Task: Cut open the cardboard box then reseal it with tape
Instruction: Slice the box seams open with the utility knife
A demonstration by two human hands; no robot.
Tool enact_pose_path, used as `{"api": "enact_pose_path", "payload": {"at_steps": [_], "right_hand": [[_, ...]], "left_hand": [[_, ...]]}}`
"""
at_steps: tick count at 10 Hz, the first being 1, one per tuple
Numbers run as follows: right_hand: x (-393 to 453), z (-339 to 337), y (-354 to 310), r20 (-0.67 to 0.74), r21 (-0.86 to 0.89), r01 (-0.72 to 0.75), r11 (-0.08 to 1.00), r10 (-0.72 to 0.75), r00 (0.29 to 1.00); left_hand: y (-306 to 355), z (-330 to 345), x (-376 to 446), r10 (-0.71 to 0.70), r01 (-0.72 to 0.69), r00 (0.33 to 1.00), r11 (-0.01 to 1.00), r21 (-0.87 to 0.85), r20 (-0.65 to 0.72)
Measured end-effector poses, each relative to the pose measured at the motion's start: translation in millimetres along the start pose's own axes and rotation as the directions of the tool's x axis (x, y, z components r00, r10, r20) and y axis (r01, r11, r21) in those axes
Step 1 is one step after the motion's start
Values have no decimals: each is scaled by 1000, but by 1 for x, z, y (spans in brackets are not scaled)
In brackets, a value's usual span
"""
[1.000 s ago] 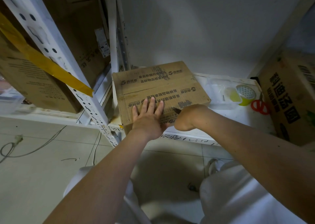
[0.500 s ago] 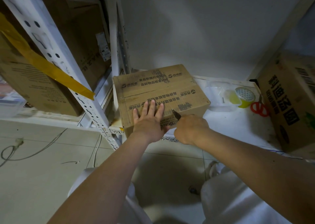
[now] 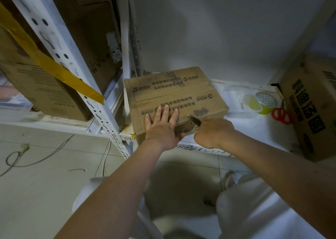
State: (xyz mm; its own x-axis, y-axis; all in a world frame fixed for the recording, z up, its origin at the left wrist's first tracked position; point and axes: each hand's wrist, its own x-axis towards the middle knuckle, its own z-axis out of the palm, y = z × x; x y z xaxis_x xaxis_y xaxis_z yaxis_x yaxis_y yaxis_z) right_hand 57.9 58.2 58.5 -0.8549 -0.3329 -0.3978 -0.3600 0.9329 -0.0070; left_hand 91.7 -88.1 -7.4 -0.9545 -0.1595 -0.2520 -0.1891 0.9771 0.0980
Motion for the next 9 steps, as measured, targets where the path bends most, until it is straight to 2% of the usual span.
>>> {"api": "enact_pose_path", "payload": {"at_steps": [3, 7, 9], "right_hand": [[4, -16, -3, 48, -204, 85, 975, -77, 996], [4, -19, 4, 28, -243, 135, 961, -133, 991], [4, -20, 0, 55, -257, 126, 958, -115, 992]], "left_hand": [[0, 2, 0, 2, -2, 1000, 1000, 3, -25], [0, 2, 1, 5, -5, 1000, 1000, 18, -21], [0, 1, 0, 1, -1, 1000, 1000, 12, -25]]}}
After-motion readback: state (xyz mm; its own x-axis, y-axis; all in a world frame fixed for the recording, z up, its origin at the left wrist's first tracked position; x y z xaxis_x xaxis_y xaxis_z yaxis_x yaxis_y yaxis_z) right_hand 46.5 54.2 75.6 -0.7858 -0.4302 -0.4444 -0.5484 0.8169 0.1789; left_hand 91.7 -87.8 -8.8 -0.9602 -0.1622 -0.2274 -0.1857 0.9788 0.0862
